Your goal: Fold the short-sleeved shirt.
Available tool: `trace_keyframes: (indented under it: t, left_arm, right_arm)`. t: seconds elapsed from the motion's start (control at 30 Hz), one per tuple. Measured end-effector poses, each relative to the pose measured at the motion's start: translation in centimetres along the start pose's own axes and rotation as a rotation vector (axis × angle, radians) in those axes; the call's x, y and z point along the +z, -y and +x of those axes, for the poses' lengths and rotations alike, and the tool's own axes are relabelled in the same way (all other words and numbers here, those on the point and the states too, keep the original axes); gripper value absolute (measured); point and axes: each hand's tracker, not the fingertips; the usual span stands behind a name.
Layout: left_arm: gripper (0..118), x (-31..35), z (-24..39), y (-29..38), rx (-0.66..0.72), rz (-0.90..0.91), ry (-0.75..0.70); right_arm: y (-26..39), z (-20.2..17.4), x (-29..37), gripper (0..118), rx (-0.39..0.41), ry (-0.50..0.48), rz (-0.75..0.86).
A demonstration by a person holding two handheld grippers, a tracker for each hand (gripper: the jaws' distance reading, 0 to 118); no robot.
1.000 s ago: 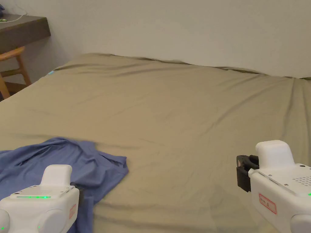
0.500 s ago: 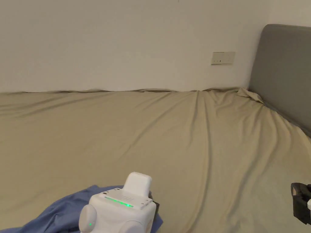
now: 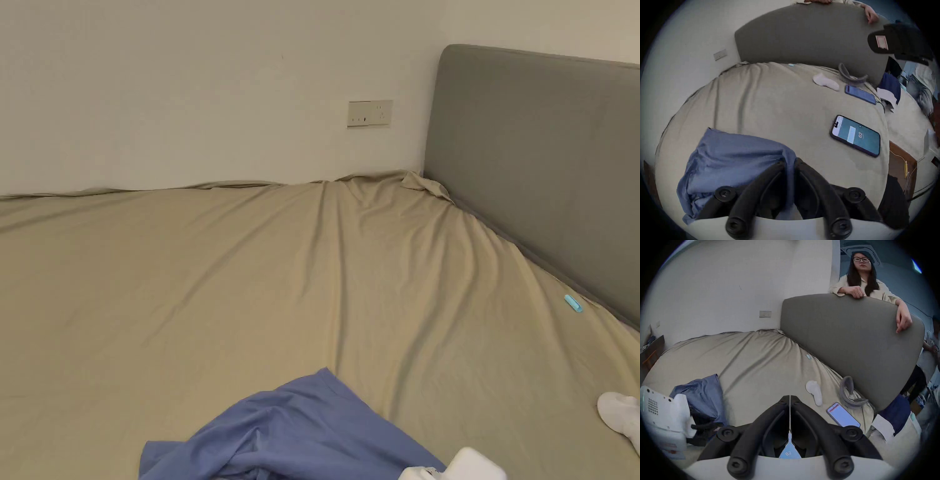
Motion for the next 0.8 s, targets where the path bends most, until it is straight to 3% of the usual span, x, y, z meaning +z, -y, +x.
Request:
trace_keyframes:
  t: [0.1, 0.13, 0.2, 0.27, 0.43, 0.5, 0.57, 0.6, 0.63, 0.67, 0.8]
  left_arm:
    - [7, -0.6, -0.7, 0.8, 0.049, -0.012, 0.019]
    - [21, -0.6, -1.2, 0.9, 0.096, -0.017, 0.057]
    - [82, -0.1, -2.5, 1.2, 0.198, -0.031, 0.130]
    - [85, 1.4, -3.5, 1.8, 0.272, -0.021, 0.158]
    - [85, 10.5, -7.8, 4.7, 0.292, 0.053, 0.042]
    - [85, 15.7, -10.0, 7.0, 0.358, 0.096, -0.033]
    - [80, 21.3, -11.7, 10.1, 0.411, 0.156, -0.147]
    - [67, 24.3, -12.2, 12.3, 0.443, 0.197, -0.239]
    - [25, 26.8, -12.7, 14.6, 0.496, 0.220, -0.351]
    - [1, 28.8, -12.9, 16.5, 0.558, 0.219, -0.456]
    - [1, 34.6, -13.7, 23.2, 0.759, 0.185, -0.553]
  right_arm:
    - [0.5, 0.0, -0.2, 4, -0.001, -0.002, -0.012]
    - [0.6, -0.1, -0.4, 4, -0.001, -0.002, -0.015]
    - [0.7, -0.3, -0.5, 4, -0.003, -0.010, -0.020]
    - [0.6, -0.7, -0.6, 4, -0.005, -0.020, -0.024]
    - [-0.1, -2.6, 0.2, 4, 0.012, -0.069, -0.003]
    - [-0.3, -3.6, 0.7, 4, 0.024, -0.094, 0.009]
    - [-0.6, -4.8, 1.5, 4, 0.026, -0.126, 0.022]
    - [-0.6, -5.5, 1.9, 4, 0.030, -0.144, 0.026]
    - [-0.6, -6.2, 2.3, 4, 0.035, -0.161, 0.036]
    - [-0.5, -6.7, 2.7, 4, 0.041, -0.169, 0.041]
    - [0.0, -9.3, 3.9, 4, 0.072, -0.218, 0.054]
